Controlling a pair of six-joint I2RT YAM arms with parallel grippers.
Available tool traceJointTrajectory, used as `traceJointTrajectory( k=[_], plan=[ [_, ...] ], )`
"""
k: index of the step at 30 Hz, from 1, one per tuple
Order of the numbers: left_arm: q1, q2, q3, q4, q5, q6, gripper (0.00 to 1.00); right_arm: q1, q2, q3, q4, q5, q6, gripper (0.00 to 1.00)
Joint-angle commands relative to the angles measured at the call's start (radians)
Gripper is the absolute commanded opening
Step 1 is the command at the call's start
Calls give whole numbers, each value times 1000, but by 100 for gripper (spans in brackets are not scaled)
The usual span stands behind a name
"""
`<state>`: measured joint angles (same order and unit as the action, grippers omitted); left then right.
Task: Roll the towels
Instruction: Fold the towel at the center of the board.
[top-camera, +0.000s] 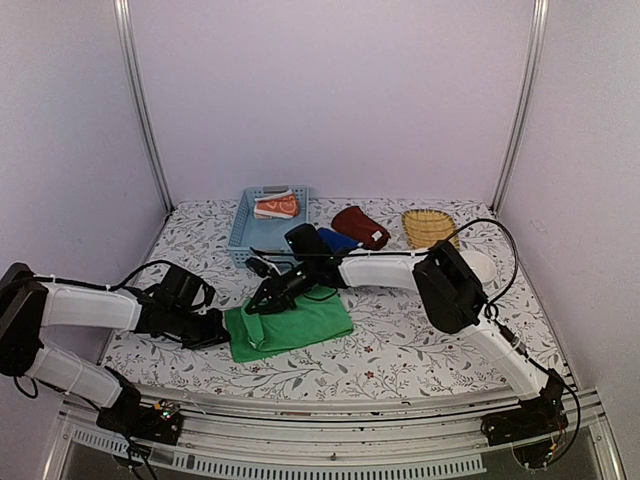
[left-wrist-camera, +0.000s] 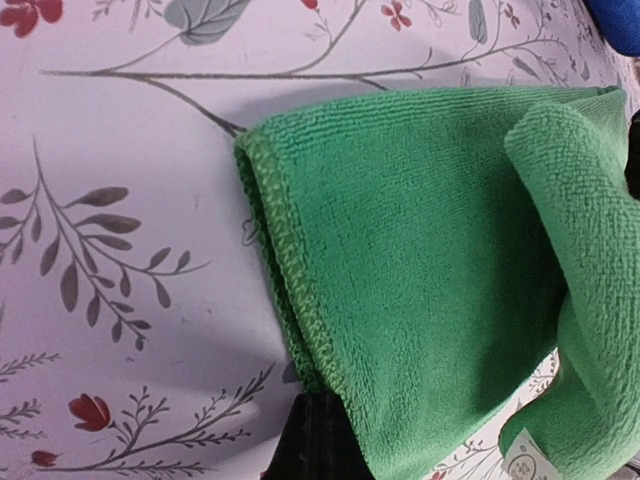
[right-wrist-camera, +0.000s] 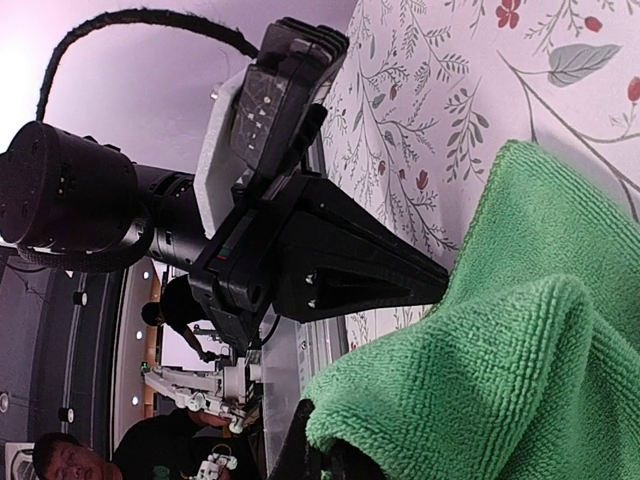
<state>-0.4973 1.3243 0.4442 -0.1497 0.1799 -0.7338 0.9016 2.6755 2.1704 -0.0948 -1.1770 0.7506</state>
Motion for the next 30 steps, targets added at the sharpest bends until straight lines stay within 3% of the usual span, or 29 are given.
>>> traceJointTrajectory(
  k=[1,11,14,18,25,30],
  plan=[
    [-8,18,-38,-56,-10,3,0,22,31,31,44,6,16,1],
    [-7,7,-38,-65,-17,7,0,26,56,34,82,1,37,3],
    [-8,-5,-34,-76,-30,6,0,25,53,40,84,-13,11,32],
    [-8,-48,-22,-106,-59,4,0,16,9,39,51,3,-56,51],
    [-9,-205,66,-251,-180,3,2,-25,-126,-38,-114,40,-236,52],
    [-11,-265,99,-133,-80,90,8,-95,-269,-185,-192,42,-416,52]
  ],
)
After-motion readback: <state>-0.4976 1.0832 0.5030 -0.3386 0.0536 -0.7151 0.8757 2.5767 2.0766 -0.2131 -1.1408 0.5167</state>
